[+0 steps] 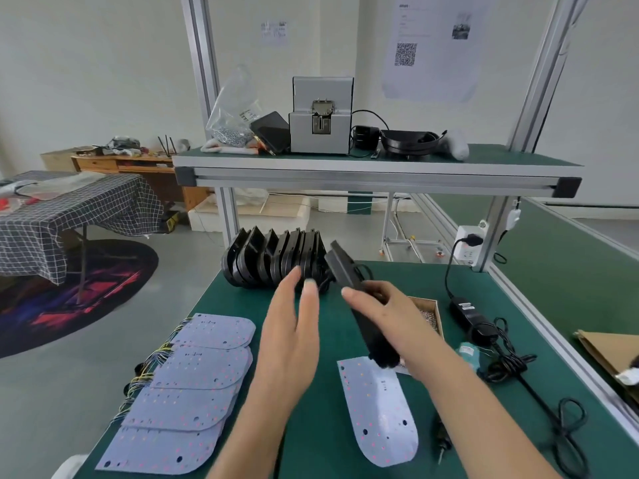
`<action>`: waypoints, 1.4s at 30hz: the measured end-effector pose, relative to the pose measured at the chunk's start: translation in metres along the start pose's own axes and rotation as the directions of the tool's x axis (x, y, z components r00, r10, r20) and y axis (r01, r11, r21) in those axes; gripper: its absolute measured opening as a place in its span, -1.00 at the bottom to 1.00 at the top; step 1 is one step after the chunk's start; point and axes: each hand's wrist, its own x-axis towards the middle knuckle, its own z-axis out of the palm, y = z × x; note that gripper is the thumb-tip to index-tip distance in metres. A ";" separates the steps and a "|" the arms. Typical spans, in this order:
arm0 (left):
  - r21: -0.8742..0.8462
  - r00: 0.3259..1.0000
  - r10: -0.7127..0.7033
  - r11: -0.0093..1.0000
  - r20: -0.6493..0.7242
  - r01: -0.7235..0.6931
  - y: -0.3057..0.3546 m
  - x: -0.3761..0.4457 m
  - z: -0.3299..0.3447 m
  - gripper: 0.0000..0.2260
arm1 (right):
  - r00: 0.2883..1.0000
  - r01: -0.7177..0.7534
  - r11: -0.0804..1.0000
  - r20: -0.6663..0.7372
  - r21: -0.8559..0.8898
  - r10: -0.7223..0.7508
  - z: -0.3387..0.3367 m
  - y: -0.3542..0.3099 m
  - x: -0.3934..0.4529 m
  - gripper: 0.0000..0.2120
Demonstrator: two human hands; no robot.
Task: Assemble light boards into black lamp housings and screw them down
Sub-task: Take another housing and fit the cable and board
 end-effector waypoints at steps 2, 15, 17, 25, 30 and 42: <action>-0.058 0.991 -0.083 0.994 0.102 0.089 0.013 0.025 0.013 -0.55 | 0.998 0.048 0.997 -0.043 -0.056 -0.051 0.009 0.001 -0.009 -0.25; -0.251 0.979 -0.200 0.947 0.027 0.200 -0.018 0.039 -0.006 -0.84 | 0.928 0.315 0.949 -0.198 -0.036 -0.315 0.017 0.053 -0.019 -0.59; -0.247 0.979 -0.198 0.947 0.054 0.205 -0.023 0.036 -0.014 -0.80 | 0.889 0.304 0.949 -0.334 -0.080 -0.312 0.005 0.062 0.001 -0.69; -0.271 0.970 -0.242 0.935 -0.019 0.228 -0.037 0.027 -0.029 -0.75 | 0.945 0.307 0.949 -0.092 -0.079 -0.313 -0.011 0.064 0.046 -0.79; -0.147 0.976 -0.213 0.968 -0.040 0.205 -0.036 0.025 -0.031 -0.73 | 0.910 0.388 0.920 -0.140 -0.050 -0.391 -0.016 0.053 0.036 -0.82; 0.093 0.995 0.097 0.991 0.031 -0.100 -0.005 0.015 0.001 -0.90 | 0.717 0.627 0.592 0.080 -0.506 -0.692 0.023 -0.002 0.000 -0.92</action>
